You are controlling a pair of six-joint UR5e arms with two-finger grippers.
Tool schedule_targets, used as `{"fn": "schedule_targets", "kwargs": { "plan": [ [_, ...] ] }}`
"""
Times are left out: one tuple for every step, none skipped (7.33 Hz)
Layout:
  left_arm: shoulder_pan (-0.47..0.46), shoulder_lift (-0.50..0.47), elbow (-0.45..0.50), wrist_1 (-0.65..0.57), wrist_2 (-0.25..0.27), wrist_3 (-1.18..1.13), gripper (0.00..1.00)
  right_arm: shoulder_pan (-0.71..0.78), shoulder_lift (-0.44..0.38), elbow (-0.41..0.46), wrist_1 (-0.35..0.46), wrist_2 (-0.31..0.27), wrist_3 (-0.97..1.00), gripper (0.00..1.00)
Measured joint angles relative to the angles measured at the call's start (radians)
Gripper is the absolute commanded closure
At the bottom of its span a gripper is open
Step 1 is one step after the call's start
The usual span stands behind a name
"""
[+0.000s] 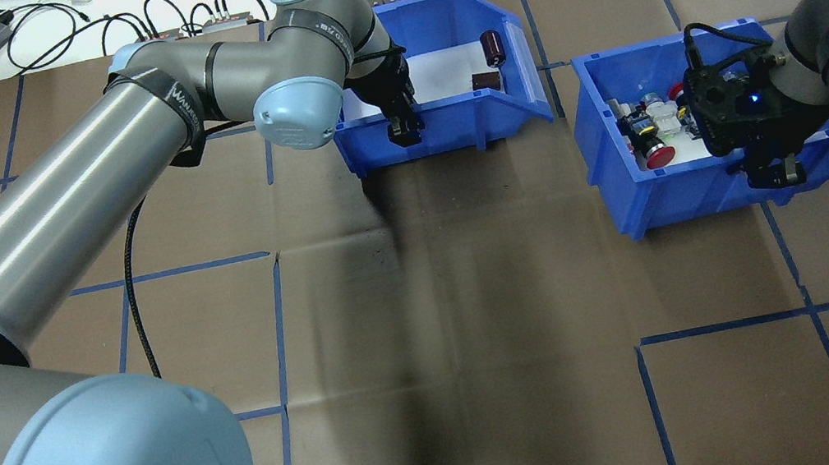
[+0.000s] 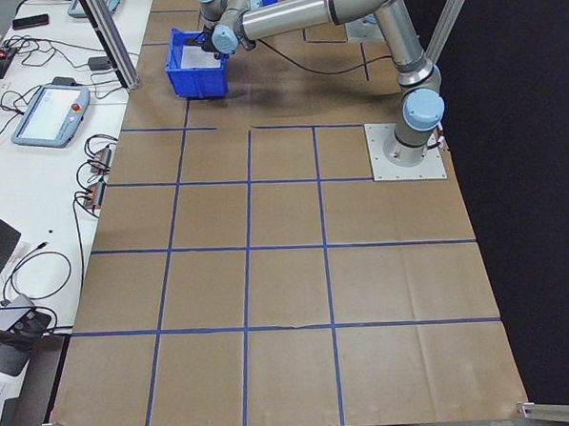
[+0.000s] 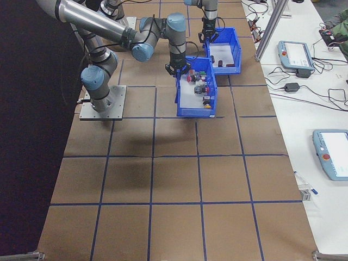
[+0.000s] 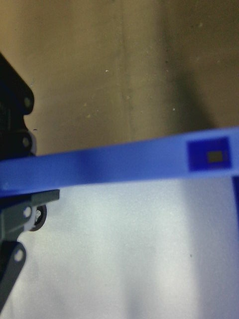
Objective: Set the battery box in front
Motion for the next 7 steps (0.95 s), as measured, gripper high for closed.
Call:
{"fn": "schedule_targets", "kwargs": {
  "plan": [
    [0.005,0.0,0.0,-0.002,0.004,-0.003,0.01,0.0,0.0,0.0,0.0,-0.001,0.0,0.95],
    [0.009,0.0,0.002,-0.011,0.005,-0.016,0.01,0.0,0.0,0.0,0.0,-0.002,0.0,0.95],
    [0.01,0.002,0.006,-0.022,0.004,-0.039,0.01,0.0,0.0,0.0,0.0,-0.002,0.0,0.95],
    [0.012,0.013,0.005,-0.034,0.005,-0.055,0.01,0.0,0.0,0.0,0.001,-0.003,0.0,0.95],
    [0.018,0.036,0.004,-0.062,0.014,-0.047,0.01,0.0,0.0,0.001,0.007,-0.004,0.001,0.95],
    [0.032,0.075,0.002,-0.113,0.036,0.02,0.01,0.0,-0.003,0.007,0.02,-0.004,0.004,0.95],
    [0.054,0.129,-0.001,-0.196,0.063,0.154,0.01,0.001,-0.019,0.027,0.034,-0.005,0.009,0.95]
  ]
}}
